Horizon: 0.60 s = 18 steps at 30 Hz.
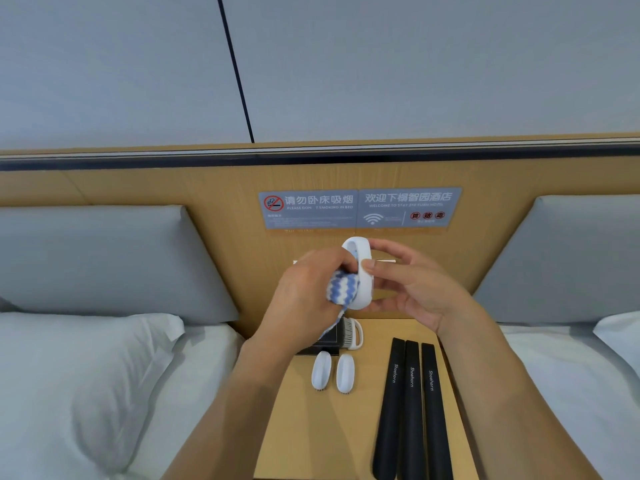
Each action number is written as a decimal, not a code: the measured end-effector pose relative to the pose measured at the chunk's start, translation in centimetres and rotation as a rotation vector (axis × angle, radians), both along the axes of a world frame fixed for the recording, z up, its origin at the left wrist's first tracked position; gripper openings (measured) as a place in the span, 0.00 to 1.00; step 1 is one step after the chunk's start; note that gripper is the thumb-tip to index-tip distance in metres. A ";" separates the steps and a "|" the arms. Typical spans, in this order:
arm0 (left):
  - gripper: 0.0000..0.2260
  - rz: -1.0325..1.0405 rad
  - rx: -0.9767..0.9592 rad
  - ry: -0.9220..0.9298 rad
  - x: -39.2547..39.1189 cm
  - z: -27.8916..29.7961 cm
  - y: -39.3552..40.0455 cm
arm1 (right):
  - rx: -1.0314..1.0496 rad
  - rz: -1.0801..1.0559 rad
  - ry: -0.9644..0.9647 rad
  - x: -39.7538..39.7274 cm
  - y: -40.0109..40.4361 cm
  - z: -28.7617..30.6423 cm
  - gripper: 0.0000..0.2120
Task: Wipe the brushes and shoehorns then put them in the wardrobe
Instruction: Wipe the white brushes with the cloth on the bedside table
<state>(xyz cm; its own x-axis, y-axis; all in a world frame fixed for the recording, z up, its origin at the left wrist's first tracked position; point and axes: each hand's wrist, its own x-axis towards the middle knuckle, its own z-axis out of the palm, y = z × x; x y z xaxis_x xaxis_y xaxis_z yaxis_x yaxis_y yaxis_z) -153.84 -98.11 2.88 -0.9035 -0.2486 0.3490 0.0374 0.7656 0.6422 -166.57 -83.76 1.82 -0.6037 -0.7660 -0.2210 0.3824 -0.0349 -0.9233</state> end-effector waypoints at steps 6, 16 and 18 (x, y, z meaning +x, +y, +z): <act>0.10 0.102 -0.056 0.120 -1.8 -0.1 -0.2 | 0.024 0.018 -0.029 0.2 -0.1 -0.5 0.24; 0.19 -0.125 -0.121 -0.003 -1.3 -0.5 0.0 | 0.028 -0.163 -0.077 -0.9 0.4 -0.6 0.22; 0.20 -0.117 -0.075 0.001 -0.9 -0.8 0.0 | 0.042 -0.173 -0.109 -0.7 0.3 -0.9 0.19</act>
